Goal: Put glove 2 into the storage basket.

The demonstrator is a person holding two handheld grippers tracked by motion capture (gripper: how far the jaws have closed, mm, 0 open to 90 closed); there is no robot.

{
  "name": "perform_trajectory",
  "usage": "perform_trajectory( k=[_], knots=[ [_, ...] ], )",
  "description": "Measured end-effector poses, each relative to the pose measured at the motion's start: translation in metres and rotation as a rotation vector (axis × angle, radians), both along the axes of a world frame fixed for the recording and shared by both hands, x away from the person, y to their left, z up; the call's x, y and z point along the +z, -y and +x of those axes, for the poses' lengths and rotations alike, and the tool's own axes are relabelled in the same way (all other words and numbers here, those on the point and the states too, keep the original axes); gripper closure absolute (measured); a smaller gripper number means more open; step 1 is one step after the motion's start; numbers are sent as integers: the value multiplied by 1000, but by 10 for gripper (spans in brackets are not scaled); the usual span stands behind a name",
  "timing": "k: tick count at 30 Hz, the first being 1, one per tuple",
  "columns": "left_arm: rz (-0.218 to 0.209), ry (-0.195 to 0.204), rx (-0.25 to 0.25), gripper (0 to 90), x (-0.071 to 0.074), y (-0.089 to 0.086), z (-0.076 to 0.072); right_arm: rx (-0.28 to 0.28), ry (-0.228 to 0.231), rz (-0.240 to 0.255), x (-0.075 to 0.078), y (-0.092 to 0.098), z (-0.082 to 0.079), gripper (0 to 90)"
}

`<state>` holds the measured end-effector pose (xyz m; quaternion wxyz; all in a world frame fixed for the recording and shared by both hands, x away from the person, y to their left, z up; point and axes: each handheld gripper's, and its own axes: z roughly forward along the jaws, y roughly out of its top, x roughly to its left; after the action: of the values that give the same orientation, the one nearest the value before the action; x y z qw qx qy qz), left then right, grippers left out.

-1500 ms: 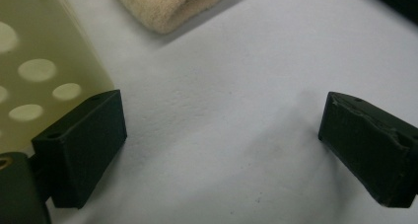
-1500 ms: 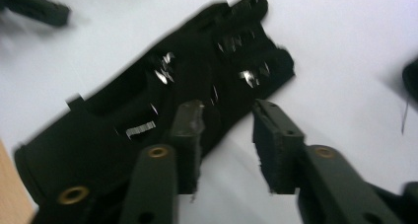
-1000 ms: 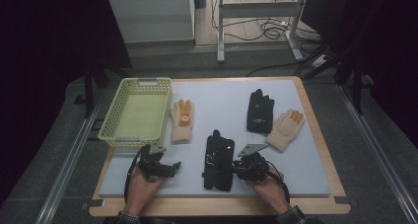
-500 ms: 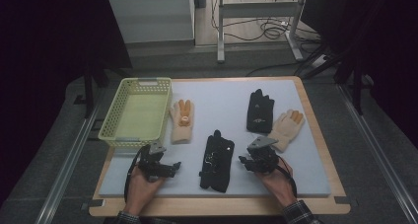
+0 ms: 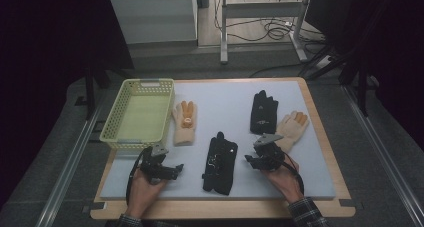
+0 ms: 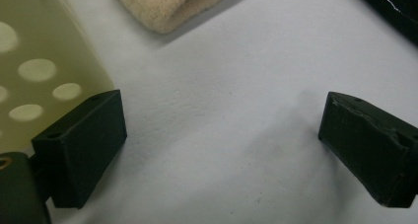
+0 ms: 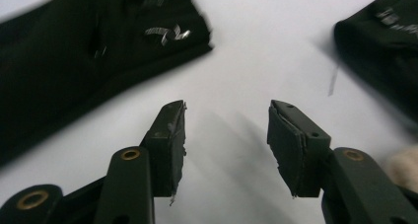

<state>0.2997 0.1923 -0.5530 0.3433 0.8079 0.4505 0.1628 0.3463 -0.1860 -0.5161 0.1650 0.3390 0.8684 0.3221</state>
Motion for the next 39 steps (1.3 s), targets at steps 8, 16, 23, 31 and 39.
perform_trajectory(
  k=[8,16,23,31,39],
  knots=[
    [-5,1,3,45,0,0,0,-53,18,58,22,17,28,478],
    [-5,1,3,45,0,0,0,-109,28,34,35,32,65,498],
    [-6,1,2,45,0,0,0,-164,19,19,37,44,98,593],
    [-2,0,-1,45,0,0,0,-225,18,5,28,43,133,424],
    [-3,-1,-1,45,0,0,0,-294,-30,-2,8,46,159,305]
  ],
)
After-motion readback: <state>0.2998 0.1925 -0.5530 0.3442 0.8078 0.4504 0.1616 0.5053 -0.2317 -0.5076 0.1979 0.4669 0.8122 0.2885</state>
